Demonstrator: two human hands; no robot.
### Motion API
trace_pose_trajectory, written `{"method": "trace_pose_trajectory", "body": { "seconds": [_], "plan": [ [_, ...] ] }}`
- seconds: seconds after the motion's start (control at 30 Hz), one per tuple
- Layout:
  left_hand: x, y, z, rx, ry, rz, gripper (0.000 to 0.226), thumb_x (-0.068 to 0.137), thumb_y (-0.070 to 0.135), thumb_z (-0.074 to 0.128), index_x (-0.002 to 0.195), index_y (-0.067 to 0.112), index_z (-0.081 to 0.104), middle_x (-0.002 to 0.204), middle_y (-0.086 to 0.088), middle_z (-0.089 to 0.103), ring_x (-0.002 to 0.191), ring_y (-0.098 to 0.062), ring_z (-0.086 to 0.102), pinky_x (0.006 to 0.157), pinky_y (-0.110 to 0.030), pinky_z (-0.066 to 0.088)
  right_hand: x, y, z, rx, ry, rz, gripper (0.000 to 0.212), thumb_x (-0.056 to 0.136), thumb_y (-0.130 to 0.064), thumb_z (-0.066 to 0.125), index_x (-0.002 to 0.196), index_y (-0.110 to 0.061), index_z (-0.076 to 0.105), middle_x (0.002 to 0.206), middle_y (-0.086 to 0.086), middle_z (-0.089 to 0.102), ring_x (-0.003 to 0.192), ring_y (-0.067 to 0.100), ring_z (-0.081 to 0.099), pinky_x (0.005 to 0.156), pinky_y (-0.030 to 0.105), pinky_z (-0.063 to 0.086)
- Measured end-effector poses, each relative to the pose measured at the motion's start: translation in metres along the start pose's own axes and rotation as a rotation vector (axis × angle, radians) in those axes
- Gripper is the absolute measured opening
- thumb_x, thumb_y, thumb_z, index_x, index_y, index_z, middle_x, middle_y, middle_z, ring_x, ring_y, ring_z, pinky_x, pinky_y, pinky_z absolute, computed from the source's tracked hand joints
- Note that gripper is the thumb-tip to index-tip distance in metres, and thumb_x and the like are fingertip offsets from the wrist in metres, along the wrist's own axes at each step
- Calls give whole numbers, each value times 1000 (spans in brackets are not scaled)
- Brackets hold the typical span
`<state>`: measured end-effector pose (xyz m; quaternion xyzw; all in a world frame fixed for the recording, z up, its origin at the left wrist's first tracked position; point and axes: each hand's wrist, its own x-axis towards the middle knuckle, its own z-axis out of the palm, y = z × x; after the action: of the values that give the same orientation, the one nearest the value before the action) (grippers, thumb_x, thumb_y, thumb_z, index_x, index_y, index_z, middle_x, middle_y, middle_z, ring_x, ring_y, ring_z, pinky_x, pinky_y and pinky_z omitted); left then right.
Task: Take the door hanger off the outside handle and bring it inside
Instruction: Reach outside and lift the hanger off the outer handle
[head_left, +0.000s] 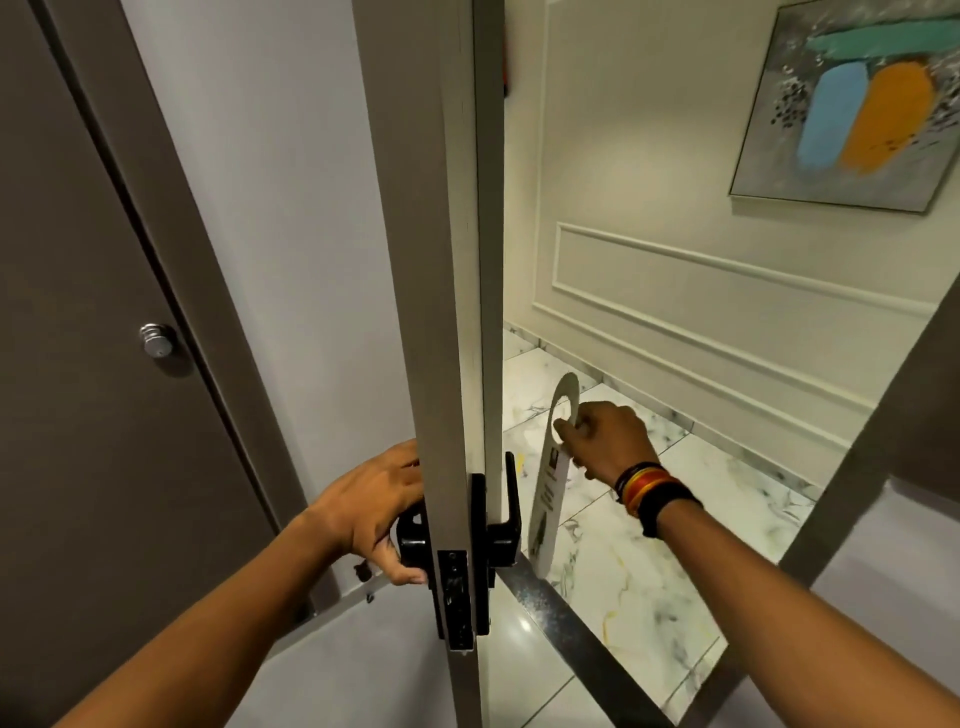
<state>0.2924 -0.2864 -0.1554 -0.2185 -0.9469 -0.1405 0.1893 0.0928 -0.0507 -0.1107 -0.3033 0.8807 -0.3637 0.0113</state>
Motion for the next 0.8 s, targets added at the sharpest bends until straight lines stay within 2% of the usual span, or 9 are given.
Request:
{"method": "trace_pose_trajectory", "body": {
  "seconds": [0.1, 0.2, 0.3, 0.4, 0.47, 0.53, 0.6, 0.7, 0.8],
  "plan": [
    [20, -7, 1, -13, -52, 102, 53, 78, 80, 58, 112, 41, 48, 114, 25, 41, 108, 21, 33, 95, -2, 26, 6, 9, -29, 37, -19, 51, 32, 92, -27, 69, 71, -3, 69, 62, 4, 76, 50, 17, 73, 54, 35, 64],
    [30, -16, 12, 34, -53, 125, 57, 72, 83, 62, 91, 30, 60, 90, 16, 54, 86, 9, 39, 85, -3, 26, 5, 13, -50, 1, 43, 89, 29, 89, -23, 67, 69, -2, 69, 56, 0, 74, 40, 13, 67, 44, 23, 54],
    [33, -21, 28, 151, 1, 126, 70, 71, 92, 52, 75, 22, 61, 68, 8, 57, 64, -11, 47, 78, -4, 26, 1, 14, -68, -18, 119, 108, 24, 86, -22, 66, 72, -3, 70, 61, 8, 74, 53, 27, 70, 54, 35, 60],
    [48, -16, 39, 222, -11, 135, 78, 70, 95, 45, 64, 19, 60, 60, 6, 56, 55, -16, 50, 68, -17, 41, -5, 14, -88, -64, 193, 132, 30, 88, -28, 66, 78, 0, 69, 68, 14, 72, 73, 39, 69, 65, 39, 55],
    [61, -12, 45, 250, 0, 151, 82, 70, 97, 41, 56, 17, 53, 51, 5, 49, 47, -17, 46, 60, -25, 45, -10, 13, -104, -76, 242, 150, 26, 88, -29, 65, 93, -4, 71, 69, 9, 70, 82, 37, 69, 71, 38, 53],
    [75, -6, 51, 277, -7, 160, 85, 68, 99, 39, 54, 16, 51, 48, 4, 49, 44, -17, 46, 56, -27, 46, -16, 14, -122, -94, 257, 175, 49, 87, -26, 64, 134, -12, 61, 75, 6, 71, 95, 34, 67, 86, 39, 55],
    [88, -1, 58, 302, -2, 165, 85, 68, 100, 39, 52, 17, 50, 46, 4, 48, 41, -17, 45, 52, -26, 43, -23, 11, -141, -110, 266, 172, 60, 86, -25, 63, 144, -16, 53, 75, 6, 73, 95, 33, 69, 92, 43, 56],
    [109, 9, 70, 323, 12, 156, 86, 68, 100, 37, 50, 17, 46, 42, 4, 45, 38, -18, 42, 47, -25, 36, -33, 10, -171, -154, 257, 179, 24, 84, -26, 62, 102, -15, 73, 60, 0, 76, 59, 20, 75, 68, 42, 66],
    [130, 18, 81, 327, 45, 145, 85, 67, 100, 37, 50, 17, 45, 41, 4, 45, 37, -18, 43, 43, -27, 35, -42, 5, -203, -224, 188, 208, 26, 86, -36, 71, 76, -13, 76, 67, 1, 79, 58, 22, 77, 62, 40, 67]
  ]
}}
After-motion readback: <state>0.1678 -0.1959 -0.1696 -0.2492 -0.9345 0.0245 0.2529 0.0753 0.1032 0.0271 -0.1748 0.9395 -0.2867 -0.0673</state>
